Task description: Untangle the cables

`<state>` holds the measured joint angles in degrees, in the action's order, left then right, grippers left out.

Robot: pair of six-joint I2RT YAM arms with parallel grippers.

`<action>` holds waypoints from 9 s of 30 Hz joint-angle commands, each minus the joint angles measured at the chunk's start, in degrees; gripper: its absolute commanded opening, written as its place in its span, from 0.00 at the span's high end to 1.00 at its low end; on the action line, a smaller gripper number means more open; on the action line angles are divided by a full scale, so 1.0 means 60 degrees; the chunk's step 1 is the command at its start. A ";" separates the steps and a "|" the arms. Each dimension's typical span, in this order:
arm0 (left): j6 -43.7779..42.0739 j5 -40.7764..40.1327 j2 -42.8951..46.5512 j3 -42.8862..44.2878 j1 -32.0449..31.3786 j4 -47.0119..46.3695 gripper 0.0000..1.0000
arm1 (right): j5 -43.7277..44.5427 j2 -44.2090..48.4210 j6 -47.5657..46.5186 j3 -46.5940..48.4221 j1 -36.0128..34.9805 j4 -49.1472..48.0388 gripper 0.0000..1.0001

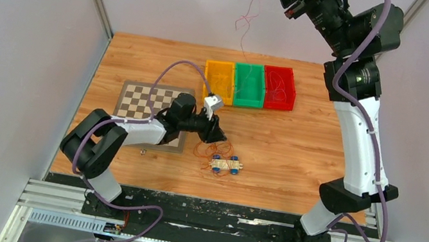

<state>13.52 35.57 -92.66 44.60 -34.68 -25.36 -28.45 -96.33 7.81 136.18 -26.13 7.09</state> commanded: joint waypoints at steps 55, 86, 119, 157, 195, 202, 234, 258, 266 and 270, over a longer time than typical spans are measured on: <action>-0.1172 -0.0496 0.1523 0.2004 0.1868 0.3977 0.00 | 0.0011 -0.2366 0.0610 -0.3348 0.3865 -0.2963 1.00; -0.1006 -0.0437 0.1330 0.1969 0.1927 0.3767 0.00 | 0.0673 -0.2814 0.0338 -0.0384 0.4185 -0.2988 1.00; -0.1063 -0.0663 0.1164 0.2201 0.2139 0.4122 0.00 | 0.0286 -0.2593 -0.0228 -0.7618 0.4249 -0.3163 1.00; -0.1909 0.0435 0.1953 0.1829 0.2922 0.8074 0.01 | -0.0704 -0.1700 -0.3842 -0.6428 0.3532 0.1947 0.34; -0.1128 0.1943 0.0731 0.1064 0.2925 0.7551 0.28 | -0.4273 -0.3034 -0.6222 -1.0194 -0.0145 0.4988 0.49; -0.1410 0.1857 0.2140 0.0680 0.2923 0.6930 0.15 | -0.4301 -0.1985 -0.6048 -1.0024 -0.0187 0.5133 1.00; -0.0385 0.2198 0.3996 0.1171 0.1815 0.2697 0.16 | -0.3706 0.1024 -0.2627 -0.5743 -0.0871 0.2681 1.00; -0.1062 0.1835 0.3538 -0.1733 0.2659 0.2901 0.89 | 0.0289 0.1017 -0.2006 -0.2587 0.0527 0.0328 1.00; -0.1487 0.1866 0.3660 0.1525 0.2630 0.2833 0.27 | -0.1148 0.1362 -0.1181 -0.3685 0.0506 0.0162 1.00; -0.1403 0.1770 0.2871 0.3596 0.2344 0.2907 0.17 | -0.1289 0.1326 -0.0887 -0.3733 0.0490 0.0084 1.00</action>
<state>6.26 45.76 -72.51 56.60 -19.09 -5.87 -33.80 -89.01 -1.17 113.62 -23.07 9.82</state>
